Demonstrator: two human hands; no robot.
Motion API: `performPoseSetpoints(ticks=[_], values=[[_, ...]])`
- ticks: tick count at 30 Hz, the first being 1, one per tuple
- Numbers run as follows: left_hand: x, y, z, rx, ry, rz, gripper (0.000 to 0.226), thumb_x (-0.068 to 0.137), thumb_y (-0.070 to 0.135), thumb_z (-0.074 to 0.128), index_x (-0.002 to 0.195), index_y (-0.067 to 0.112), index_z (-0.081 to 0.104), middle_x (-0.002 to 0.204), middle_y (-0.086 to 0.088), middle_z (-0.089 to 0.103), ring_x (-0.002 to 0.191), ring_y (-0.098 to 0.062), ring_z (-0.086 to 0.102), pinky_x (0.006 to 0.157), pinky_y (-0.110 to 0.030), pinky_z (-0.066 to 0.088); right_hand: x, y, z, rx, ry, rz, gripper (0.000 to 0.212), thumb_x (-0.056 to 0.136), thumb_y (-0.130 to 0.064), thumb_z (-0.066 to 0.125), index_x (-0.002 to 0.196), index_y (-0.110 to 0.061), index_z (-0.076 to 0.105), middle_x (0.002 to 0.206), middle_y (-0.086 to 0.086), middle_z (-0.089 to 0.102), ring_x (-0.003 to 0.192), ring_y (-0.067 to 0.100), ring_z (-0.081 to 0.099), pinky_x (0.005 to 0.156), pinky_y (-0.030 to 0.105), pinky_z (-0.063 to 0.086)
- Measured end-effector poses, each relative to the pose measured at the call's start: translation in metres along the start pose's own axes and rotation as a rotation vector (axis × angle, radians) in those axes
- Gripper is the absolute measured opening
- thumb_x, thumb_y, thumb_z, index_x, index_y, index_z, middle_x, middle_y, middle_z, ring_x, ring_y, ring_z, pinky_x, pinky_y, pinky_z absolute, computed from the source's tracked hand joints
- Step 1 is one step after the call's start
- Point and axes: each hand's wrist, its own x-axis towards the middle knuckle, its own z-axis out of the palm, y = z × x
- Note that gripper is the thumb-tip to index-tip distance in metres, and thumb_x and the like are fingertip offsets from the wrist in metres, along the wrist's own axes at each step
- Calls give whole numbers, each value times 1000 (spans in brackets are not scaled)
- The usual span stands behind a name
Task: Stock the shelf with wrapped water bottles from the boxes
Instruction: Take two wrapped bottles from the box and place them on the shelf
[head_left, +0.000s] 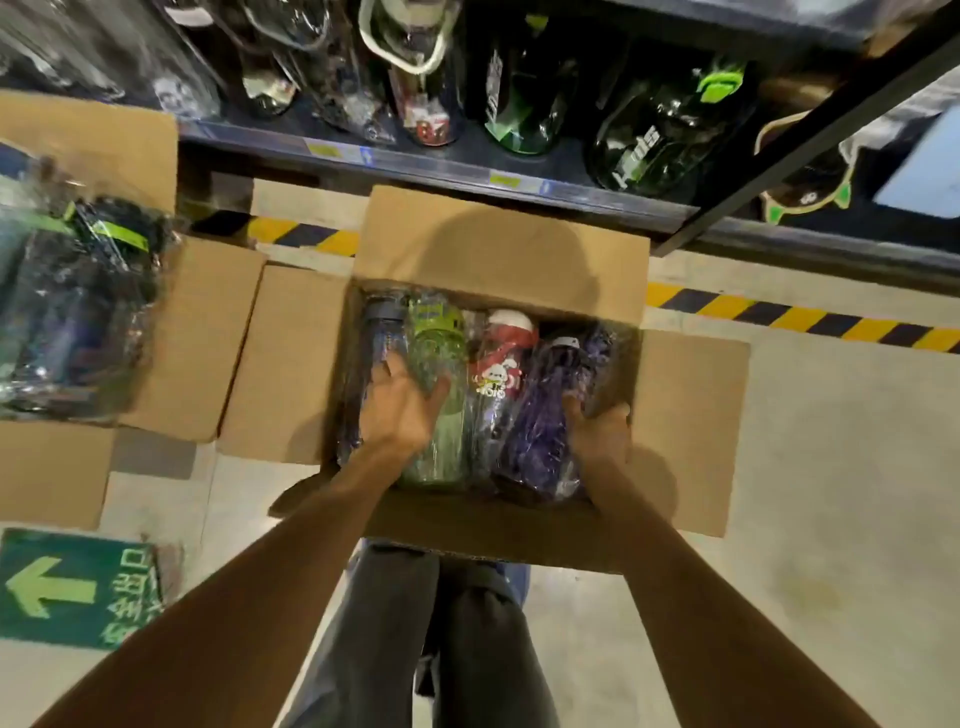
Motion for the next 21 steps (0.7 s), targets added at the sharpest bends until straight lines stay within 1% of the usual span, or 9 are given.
performPoseSetpoints(ticks=[3,5,8,10,12,14,17,19,21], values=[[6,-3,23,-54,-76,-88,89,89,56,47,148,3,5,150,-22,21,135,-38,28,103,-47,33,4,4,13,6,4,10,80,89,-45,58,144,0,21,145,20,37,132,36,38,110,44,32],[8,-3,35,-38,-90,-95,95,88,59,46,148,1,1,152,-22,15,139,-37,18,110,-45,24,6,8,22,-15,2,7,82,87,-46,60,144,0,21,146,20,33,134,36,34,111,44,30],[11,-6,46,74,-38,-59,97,84,64,48,147,2,9,145,-22,24,134,-35,24,108,-43,28,10,11,30,-69,19,8,90,84,-45,66,146,-1,18,148,20,27,136,37,27,112,44,26],[12,-9,52,135,-17,-57,96,80,64,54,146,5,16,140,-18,29,129,-32,30,103,-40,36,8,11,35,-100,37,19,90,81,-42,69,144,-1,20,146,19,27,134,36,27,110,42,25],[13,-11,57,198,6,-85,96,78,64,57,144,6,19,142,-18,28,129,-31,31,103,-38,38,9,14,41,-118,48,45,86,79,-39,72,140,-1,24,143,18,28,131,36,29,108,42,29],[16,-12,61,246,17,-121,101,75,65,59,145,6,17,146,-19,24,132,-32,28,108,-39,34,10,15,44,-104,39,87,85,77,-38,75,138,-3,26,140,18,29,129,35,33,106,43,32],[19,-11,66,290,5,-185,114,72,71,58,148,4,6,149,-19,17,137,-31,22,110,-39,27,15,14,48,-66,9,152,90,74,-40,77,137,-3,25,140,19,31,129,34,34,106,43,35],[21,-10,69,301,-2,-219,117,70,71,60,149,6,2,151,-19,14,138,-31,18,110,-40,25,18,14,48,-88,-18,166,95,72,-44,77,138,-1,23,142,19,31,131,33,33,107,43,34],[22,-8,70,316,8,-242,115,69,68,64,149,8,6,151,-18,13,139,-31,17,111,-43,24,20,12,48,-107,-46,170,105,70,-49,77,142,0,17,146,19,28,134,33,30,110,42,31]])
